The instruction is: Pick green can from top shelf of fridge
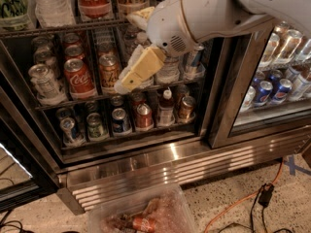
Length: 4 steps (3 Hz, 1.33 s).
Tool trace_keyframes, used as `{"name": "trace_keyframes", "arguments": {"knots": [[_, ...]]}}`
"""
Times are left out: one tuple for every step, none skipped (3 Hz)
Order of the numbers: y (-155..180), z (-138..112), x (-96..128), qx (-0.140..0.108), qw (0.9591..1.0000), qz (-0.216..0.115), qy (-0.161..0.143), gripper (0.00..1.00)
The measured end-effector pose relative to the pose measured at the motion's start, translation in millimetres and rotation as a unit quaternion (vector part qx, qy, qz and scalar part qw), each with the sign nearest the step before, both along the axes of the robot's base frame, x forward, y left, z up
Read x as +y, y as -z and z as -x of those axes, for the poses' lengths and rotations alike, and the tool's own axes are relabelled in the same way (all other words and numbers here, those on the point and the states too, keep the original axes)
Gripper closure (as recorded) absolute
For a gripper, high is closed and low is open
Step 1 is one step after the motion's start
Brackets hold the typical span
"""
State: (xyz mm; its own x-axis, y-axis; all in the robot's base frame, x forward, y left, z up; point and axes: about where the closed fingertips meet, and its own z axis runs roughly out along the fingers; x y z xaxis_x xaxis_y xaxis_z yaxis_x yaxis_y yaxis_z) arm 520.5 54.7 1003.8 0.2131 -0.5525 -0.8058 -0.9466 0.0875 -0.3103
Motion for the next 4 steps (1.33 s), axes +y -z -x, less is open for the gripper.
{"name": "trace_keyframes", "arguments": {"knots": [[4.8, 4.7, 33.1, 0.008, 0.9990, -0.028, -0.033, 0.00], [-1.0, 17.9, 61.6, 0.016, 0.9959, -0.053, -0.071, 0.00], [-1.0, 17.9, 61.6, 0.016, 0.9959, -0.053, -0.071, 0.00], [-7.4, 17.1, 66.7, 0.005, 0.9950, -0.058, -0.082, 0.00]]}}
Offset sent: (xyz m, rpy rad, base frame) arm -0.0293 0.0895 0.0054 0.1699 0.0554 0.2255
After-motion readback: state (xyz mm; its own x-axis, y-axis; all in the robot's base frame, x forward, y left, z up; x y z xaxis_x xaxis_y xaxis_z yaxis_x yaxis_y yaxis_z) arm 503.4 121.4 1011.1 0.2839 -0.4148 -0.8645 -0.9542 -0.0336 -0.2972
